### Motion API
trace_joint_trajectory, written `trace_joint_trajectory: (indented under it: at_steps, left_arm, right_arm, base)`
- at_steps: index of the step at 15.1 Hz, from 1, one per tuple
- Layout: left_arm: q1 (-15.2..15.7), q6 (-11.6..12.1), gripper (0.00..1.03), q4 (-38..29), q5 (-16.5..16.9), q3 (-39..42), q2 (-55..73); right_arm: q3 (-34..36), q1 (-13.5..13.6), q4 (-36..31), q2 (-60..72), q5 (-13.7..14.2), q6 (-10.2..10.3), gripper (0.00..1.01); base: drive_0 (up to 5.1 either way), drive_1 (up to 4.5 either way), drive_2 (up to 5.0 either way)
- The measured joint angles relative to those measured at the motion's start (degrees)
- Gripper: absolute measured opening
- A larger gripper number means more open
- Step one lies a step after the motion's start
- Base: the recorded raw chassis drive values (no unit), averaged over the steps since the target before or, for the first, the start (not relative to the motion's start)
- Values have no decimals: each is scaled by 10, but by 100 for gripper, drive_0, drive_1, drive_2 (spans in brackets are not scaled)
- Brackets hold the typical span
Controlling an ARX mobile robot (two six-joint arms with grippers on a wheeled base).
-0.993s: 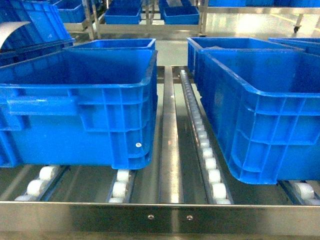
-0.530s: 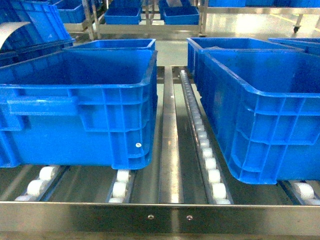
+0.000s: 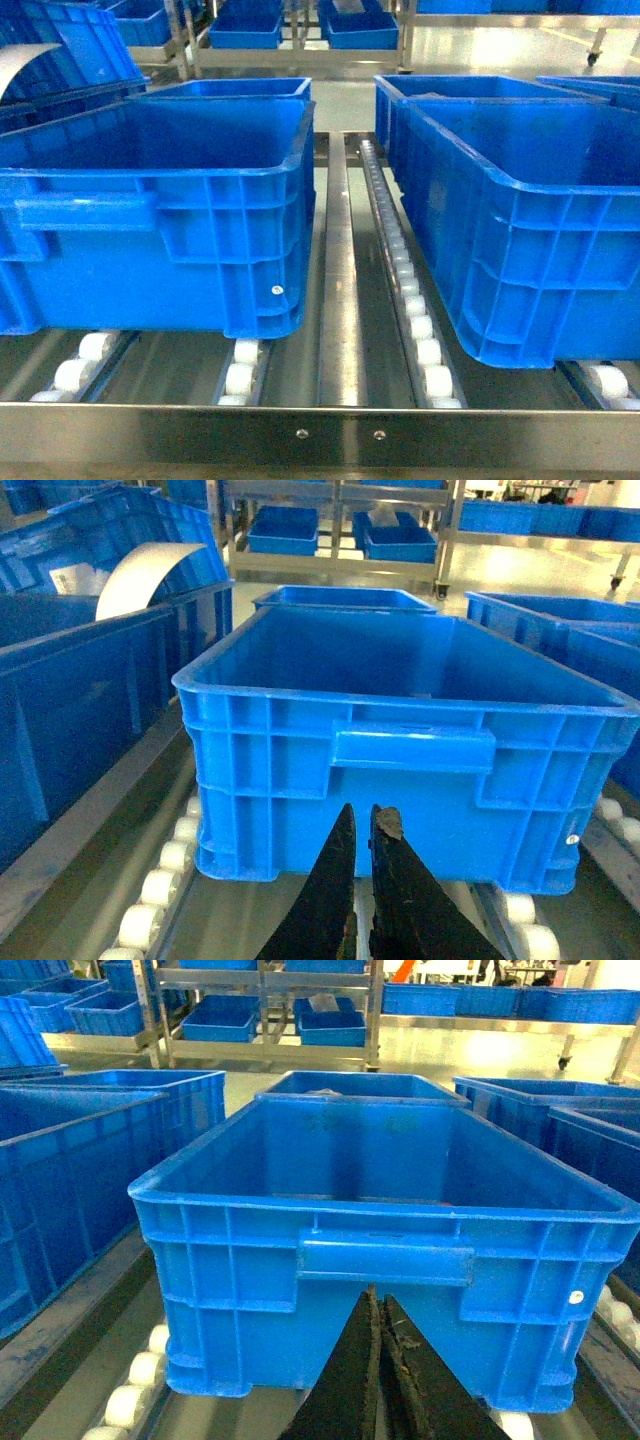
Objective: Sort blue parts and orange caps into right shelf containers
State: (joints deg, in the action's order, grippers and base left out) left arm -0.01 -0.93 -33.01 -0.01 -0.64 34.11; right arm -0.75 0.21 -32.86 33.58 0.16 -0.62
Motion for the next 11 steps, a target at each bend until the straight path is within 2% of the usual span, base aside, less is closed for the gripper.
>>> trace_joint_trajectory:
  at_steps: [6,11]
  left_arm:
    - [0,1,2,127,0,0,-139]
    - [0,1,2,177,0,0,-189]
  right_arm:
    - [0,0,128,-136,0,0,2]
    - [0,0,177,-185,0,0,2]
  base:
    - [0,0,0]
    - [0,0,0]
